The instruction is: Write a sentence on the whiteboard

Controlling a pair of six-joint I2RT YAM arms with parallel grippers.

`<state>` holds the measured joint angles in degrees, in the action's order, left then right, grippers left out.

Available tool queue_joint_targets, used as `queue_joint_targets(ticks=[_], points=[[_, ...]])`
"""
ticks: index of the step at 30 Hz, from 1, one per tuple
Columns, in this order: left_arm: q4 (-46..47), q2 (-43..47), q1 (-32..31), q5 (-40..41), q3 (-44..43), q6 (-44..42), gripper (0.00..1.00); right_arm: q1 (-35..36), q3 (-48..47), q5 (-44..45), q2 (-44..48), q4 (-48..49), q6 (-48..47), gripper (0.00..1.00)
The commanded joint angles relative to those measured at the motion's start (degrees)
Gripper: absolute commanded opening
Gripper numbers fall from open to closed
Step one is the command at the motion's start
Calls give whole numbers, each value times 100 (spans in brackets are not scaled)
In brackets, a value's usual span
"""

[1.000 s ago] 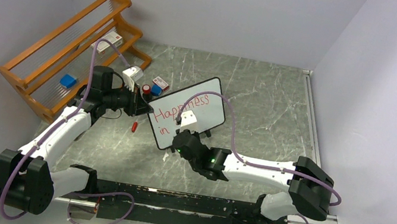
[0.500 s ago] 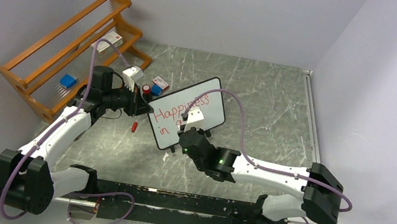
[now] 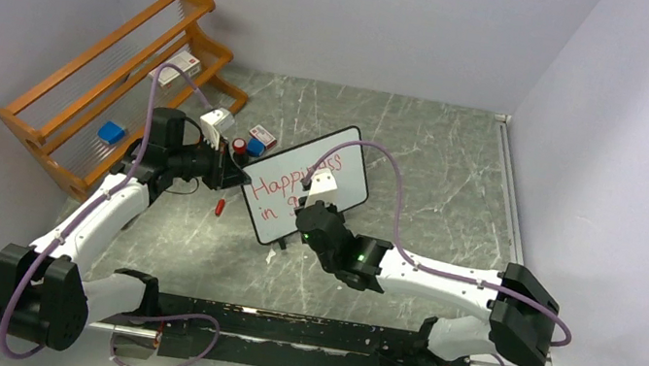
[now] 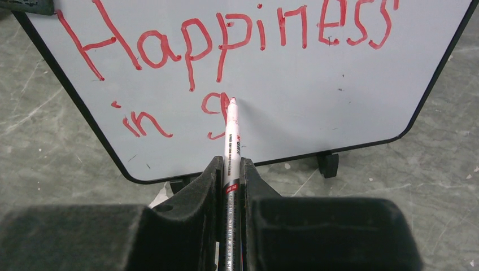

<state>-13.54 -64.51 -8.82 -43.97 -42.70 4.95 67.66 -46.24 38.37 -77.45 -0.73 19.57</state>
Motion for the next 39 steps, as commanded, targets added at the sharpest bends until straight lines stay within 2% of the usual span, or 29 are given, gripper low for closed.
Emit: queue_joint_targets(ticks=[1,31,39], points=[[-517,-158,21,556,104,-337,5,-59,-41,100,-96,281,-57,0],[-500,-158,22,512,113,-343,5,-209,-199,30,-525,461,-59,0],[-518,-148,27,612,97,-328,5,-213,0,57,-256,360,33,0]])
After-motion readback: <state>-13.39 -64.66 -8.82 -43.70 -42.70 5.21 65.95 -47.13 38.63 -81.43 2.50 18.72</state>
